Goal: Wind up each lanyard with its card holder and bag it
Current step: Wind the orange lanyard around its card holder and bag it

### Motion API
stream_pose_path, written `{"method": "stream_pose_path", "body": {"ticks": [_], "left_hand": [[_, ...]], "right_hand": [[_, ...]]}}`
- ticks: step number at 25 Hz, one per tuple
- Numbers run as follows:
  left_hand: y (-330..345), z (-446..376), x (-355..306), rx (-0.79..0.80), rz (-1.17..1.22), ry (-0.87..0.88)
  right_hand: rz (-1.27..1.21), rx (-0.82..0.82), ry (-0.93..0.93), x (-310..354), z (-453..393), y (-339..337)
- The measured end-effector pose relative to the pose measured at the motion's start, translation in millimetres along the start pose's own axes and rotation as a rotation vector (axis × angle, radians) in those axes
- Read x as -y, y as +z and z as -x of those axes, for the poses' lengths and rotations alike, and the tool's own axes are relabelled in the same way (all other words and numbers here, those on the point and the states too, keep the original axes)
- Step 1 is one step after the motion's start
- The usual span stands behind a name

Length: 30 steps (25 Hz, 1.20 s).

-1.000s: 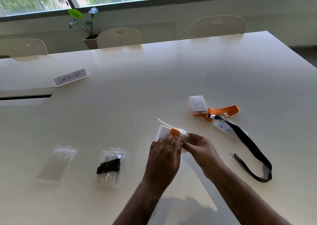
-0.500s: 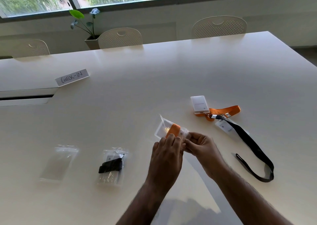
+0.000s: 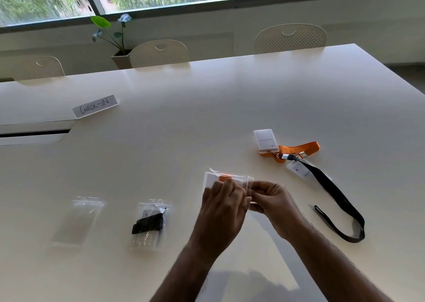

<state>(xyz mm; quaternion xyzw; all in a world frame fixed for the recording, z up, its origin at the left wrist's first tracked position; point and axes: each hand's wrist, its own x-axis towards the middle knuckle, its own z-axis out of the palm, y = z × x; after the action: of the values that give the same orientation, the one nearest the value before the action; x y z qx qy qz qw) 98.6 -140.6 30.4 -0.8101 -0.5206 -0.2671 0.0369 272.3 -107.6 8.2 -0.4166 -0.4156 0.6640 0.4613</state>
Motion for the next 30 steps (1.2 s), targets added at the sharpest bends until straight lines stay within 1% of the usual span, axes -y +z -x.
{"method": "stream_pose_path", "body": {"ticks": [2, 3, 4, 8, 10, 12, 17, 20, 22, 23, 25, 26, 27, 29, 30], "left_hand": [[-7, -4, 12, -0.056, -0.025, 0.018], [-11, -8, 18, -0.052, -0.024, 0.01], [-15, -13, 25, -0.01, -0.008, -0.005], [-24, -24, 38, 0.257, 0.125, -0.121], [-25, -27, 40, 0.334, 0.237, -0.144], [-28, -28, 40, 0.364, 0.332, -0.188], [-28, -27, 44, 0.357, 0.413, -0.28], [-26, -29, 49, 0.335, 0.516, -0.359], [-25, -28, 53, 0.293, 0.607, -0.438], [-24, -28, 54, 0.277, 0.649, -0.479], [-23, -25, 56, 0.24, 0.721, -0.546], [-22, -24, 56, 0.216, 0.758, -0.57], [-21, -23, 55, 0.19, 0.793, -0.591], [-18, -23, 53, 0.127, 0.852, -0.631], [-16, -22, 53, 0.1, 0.879, -0.648]], "right_hand": [[0.012, 0.031, 0.0, 1, -1, -1], [0.037, 0.04, -0.004, 2, -1, -1], [0.068, 0.048, -0.007, 3, -1, 0], [0.148, 0.074, -0.004, 11, 0, 4], [0.194, 0.078, -0.028, 13, 0, 6], [0.267, 0.073, -0.053, 13, -1, 7], [0.357, 0.089, -0.063, 7, -2, 7], [0.384, 0.072, -0.118, 8, -2, 7], [0.313, -0.027, -0.156, 11, -2, 7], [0.328, -0.085, -0.184, 11, -3, 4], [0.472, -0.15, -0.201, 12, -4, -3], [0.515, -0.135, -0.172, 12, -4, -6], [0.501, -0.085, -0.13, 11, -4, -10], [0.359, 0.027, -0.049, 7, -5, -15], [0.282, 0.057, -0.028, 5, -5, -16]]}}
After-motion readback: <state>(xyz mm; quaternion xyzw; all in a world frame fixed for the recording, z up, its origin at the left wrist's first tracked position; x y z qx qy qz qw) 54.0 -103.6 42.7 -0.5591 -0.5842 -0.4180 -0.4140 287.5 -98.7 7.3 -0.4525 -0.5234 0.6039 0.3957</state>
